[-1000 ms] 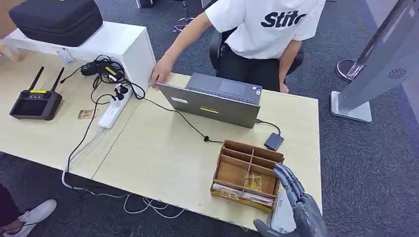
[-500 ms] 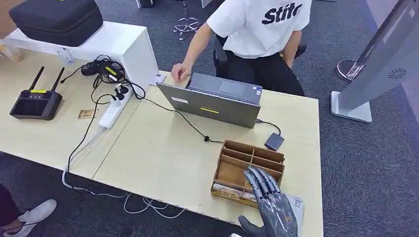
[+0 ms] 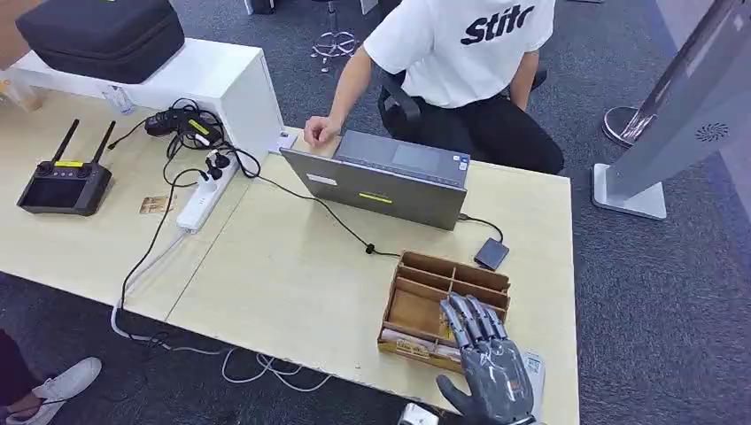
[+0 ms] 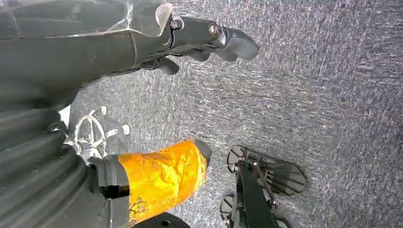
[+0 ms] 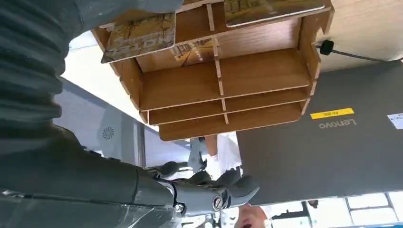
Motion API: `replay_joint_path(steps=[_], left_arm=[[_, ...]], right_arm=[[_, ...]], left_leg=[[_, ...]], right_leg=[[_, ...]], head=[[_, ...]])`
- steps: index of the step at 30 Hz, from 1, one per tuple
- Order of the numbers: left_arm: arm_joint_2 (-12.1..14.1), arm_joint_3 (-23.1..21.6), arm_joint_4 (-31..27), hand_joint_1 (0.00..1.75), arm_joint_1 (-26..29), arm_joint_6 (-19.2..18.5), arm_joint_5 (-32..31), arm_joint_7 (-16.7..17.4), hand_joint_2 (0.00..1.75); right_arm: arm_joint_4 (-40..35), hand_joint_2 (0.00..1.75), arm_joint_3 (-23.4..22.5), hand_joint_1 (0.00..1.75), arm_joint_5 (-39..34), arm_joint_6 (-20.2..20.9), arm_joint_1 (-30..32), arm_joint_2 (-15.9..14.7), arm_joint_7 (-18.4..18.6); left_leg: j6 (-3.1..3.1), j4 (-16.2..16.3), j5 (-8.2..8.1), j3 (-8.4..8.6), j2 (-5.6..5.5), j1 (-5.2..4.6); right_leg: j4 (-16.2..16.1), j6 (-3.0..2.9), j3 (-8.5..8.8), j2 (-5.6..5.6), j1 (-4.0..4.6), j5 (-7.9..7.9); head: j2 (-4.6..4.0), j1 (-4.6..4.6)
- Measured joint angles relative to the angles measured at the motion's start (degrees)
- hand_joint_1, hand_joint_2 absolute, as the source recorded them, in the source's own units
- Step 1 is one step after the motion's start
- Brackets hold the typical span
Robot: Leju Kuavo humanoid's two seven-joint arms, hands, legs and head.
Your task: Pass the card to the sensor for recognition and then transmit it.
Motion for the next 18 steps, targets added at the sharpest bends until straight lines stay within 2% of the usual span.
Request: replay_joint_path(steps=[8, 18], left_arm=[[-0.07, 0.09, -0.20, 0.00, 0.01, 0.11, 0.44, 0.04, 1.75], [-0.09, 0.11, -0.35, 0.00, 0.01, 0.13, 0.44, 0.04, 1.75]], right_arm=[[-0.04, 1.75, -1.51, 0.00, 1.07, 0.02, 0.08, 0.00, 1.42], [-0.04, 1.75, -1.90, 0.00, 1.12, 0.02, 0.11, 0.00, 1.49]], left_leg=[[0.00, 0.00, 0.00, 0.00, 0.00, 0.00], [0.00, 0.00, 0.00, 0.00, 0.00, 0.00]], right_leg=[[0.00, 0.00, 0.00, 0.00, 0.00, 0.00], [0.00, 0.00, 0.00, 0.00, 0.00, 0.00]], head=[[0.00, 0.02], [0.00, 0.02]])
